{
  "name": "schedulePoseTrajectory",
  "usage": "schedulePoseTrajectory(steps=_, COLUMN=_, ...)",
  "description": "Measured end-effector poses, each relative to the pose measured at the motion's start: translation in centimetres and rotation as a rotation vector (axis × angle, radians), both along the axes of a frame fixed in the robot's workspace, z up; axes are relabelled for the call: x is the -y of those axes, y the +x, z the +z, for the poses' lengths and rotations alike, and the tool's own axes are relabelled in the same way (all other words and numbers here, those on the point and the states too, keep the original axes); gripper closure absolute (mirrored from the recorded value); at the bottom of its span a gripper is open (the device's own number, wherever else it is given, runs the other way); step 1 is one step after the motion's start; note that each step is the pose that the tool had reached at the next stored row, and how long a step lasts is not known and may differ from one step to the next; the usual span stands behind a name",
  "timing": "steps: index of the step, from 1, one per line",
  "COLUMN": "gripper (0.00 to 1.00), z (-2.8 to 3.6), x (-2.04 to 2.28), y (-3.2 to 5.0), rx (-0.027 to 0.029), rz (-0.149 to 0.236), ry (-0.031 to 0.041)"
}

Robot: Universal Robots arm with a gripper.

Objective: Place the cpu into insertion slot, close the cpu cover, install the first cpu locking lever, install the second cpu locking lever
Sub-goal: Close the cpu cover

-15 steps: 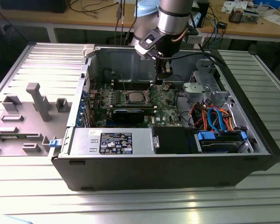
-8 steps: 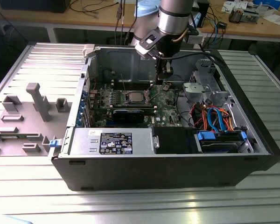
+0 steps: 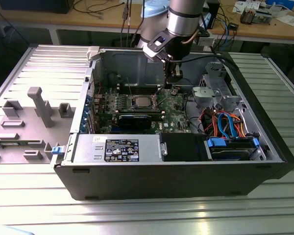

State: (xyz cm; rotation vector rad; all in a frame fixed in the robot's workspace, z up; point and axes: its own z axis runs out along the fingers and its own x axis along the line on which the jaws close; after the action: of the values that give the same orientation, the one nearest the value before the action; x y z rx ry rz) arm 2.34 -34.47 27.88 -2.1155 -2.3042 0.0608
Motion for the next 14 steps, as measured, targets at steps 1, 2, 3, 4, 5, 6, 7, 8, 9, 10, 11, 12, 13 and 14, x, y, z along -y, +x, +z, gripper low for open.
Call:
schedulePoseTrajectory(steps=1, gripper=0.89, z=0.00, x=0.00, y=0.03, rx=0.0000, rz=0.000, ry=0.0001)
schedulePoseTrajectory(steps=2, gripper=0.89, z=0.00, x=0.00, y=0.06, rx=0.0001, rz=0.000, ry=0.0000)
schedulePoseTrajectory(steps=3, gripper=0.89, z=0.00, x=0.00, y=0.08, rx=0.0000, rz=0.000, ry=0.0000)
schedulePoseTrajectory(steps=4, gripper=0.89, z=0.00, x=0.00, y=0.11, rx=0.0000, rz=0.000, ry=0.0000)
schedulePoseTrajectory(steps=5, gripper=0.89, z=0.00, x=0.00, y=0.13, rx=0.0001, rz=0.000, ry=0.0001)
schedulePoseTrajectory(steps=6, gripper=0.89, z=0.00, x=0.00, y=0.15, rx=0.0001, rz=0.000, ry=0.0001)
schedulePoseTrajectory(steps=7, gripper=0.89, z=0.00, x=0.00, y=0.18, rx=0.0000, rz=0.000, ry=0.0000)
schedulePoseTrajectory(steps=8, gripper=0.89, z=0.00, x=0.00, y=0.20, rx=0.0000, rz=0.000, ry=0.0000)
schedulePoseTrajectory(steps=9, gripper=0.89, z=0.00, x=0.00, y=0.22, rx=0.0000, rz=0.000, ry=0.0001)
schedulePoseTrajectory(steps=10, gripper=0.89, z=0.00, x=0.00, y=0.25, rx=0.0000, rz=0.000, ry=0.0000)
schedulePoseTrajectory(steps=11, gripper=0.89, z=0.00, x=0.00, y=0.26, rx=0.0001, rz=0.000, ry=0.0001)
schedulePoseTrajectory(steps=12, gripper=0.89, z=0.00, x=0.00, y=0.30, rx=0.0001, rz=0.000, ry=0.0001)
schedulePoseTrajectory(steps=13, gripper=0.89, z=0.00, x=0.00, y=0.35, rx=0.0001, rz=0.000, ry=0.0000)
schedulePoseTrajectory(steps=14, gripper=0.89, z=0.00, x=0.00, y=0.39, rx=0.0000, rz=0.000, ry=0.0000)
